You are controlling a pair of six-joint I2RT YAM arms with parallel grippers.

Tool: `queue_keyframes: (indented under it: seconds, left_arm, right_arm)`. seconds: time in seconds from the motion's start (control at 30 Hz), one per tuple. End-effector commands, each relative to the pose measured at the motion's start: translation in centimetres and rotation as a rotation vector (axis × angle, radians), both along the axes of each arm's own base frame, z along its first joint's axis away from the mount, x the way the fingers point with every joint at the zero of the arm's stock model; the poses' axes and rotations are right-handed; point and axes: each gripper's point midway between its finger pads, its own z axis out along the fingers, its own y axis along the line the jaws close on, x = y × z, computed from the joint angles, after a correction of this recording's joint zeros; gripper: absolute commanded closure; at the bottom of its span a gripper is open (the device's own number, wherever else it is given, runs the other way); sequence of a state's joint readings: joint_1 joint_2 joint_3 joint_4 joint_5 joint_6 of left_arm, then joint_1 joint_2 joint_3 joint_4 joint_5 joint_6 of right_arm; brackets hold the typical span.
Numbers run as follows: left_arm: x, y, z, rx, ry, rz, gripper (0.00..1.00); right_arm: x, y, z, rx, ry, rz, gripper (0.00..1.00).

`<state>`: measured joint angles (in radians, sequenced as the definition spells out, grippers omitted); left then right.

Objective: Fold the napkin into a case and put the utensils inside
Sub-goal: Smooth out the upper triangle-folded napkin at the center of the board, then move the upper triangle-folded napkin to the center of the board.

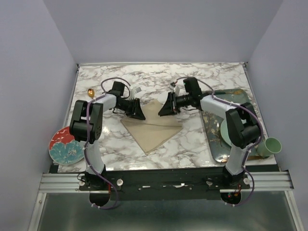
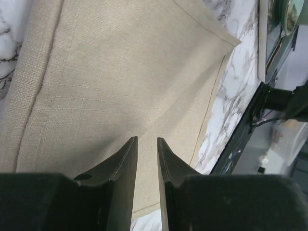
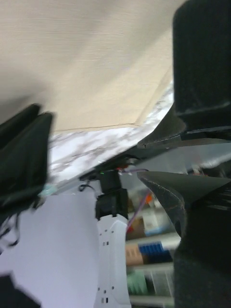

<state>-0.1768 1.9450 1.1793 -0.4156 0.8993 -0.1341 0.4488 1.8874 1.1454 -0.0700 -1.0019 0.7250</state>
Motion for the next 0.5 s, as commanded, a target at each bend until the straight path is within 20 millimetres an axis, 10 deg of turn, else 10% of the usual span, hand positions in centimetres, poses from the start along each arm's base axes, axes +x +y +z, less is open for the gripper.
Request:
queue_keyframes:
  seconds: [0.0,0.47]
  left_arm:
    - [0.4,1.7,3.9,0.093,-0.182,-0.105,0.64]
    - [4.2,4.1,5.5,0.323,-0.433,-0.193,0.39]
  right_arm:
    - [4.1,-2.3,1.2,-0.179,-0.336,0.015,0.66]
    - [1.4,-6.9,-8.7,-0.489,-0.208,0.118,0.67]
